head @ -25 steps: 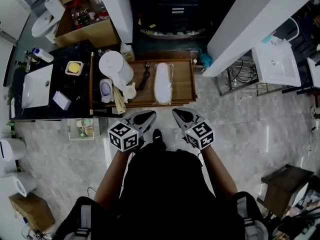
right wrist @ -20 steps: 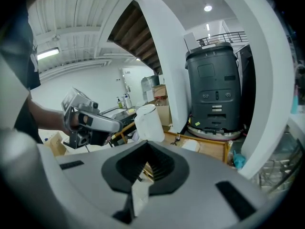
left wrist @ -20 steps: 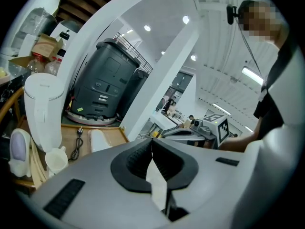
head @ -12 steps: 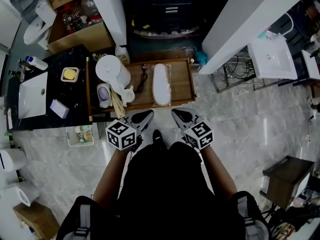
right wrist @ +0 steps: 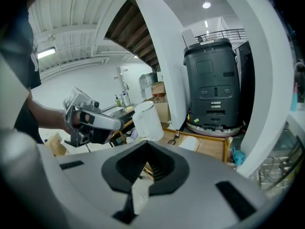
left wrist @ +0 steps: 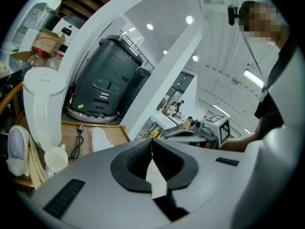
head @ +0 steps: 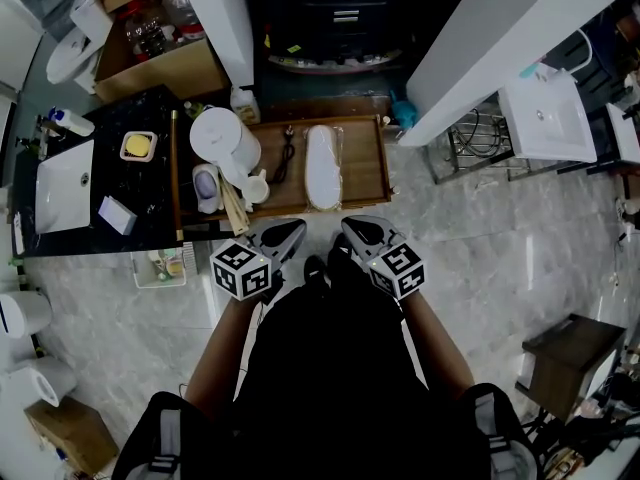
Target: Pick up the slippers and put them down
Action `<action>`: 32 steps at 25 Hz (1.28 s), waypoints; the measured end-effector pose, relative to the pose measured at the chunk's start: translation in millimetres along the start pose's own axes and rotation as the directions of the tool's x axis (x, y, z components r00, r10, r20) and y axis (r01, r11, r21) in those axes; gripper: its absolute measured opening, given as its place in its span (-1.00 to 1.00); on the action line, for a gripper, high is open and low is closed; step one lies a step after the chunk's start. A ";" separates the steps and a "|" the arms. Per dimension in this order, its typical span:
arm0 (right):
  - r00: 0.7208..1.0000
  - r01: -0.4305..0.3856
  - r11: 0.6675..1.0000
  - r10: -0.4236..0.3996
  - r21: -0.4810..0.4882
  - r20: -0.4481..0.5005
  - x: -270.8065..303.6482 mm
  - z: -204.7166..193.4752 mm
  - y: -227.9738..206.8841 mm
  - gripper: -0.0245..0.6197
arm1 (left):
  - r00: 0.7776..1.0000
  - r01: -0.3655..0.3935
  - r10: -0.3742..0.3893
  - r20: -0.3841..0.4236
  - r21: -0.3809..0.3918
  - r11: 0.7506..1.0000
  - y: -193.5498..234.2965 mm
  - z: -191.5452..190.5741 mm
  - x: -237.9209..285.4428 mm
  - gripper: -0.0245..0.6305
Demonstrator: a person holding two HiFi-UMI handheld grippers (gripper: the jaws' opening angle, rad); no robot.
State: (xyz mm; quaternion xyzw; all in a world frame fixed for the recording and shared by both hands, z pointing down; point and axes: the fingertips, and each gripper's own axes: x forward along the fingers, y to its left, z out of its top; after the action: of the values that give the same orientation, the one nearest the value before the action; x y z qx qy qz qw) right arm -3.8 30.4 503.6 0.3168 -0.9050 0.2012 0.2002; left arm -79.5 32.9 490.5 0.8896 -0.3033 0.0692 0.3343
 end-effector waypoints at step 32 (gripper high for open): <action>0.971 -0.210 0.977 0.204 -0.041 -0.121 14.1 -5.3 -69.5 -0.90 | 0.983 -0.169 0.176 0.055 -0.109 0.980 18.2 25.1 63.0 -0.89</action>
State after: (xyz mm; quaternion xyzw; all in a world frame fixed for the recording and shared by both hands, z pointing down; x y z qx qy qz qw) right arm 32.7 -23.8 531.4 0.2027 -0.9250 0.2151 0.2389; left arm -41.4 -25.0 501.8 0.8431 -0.3931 0.0532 0.3630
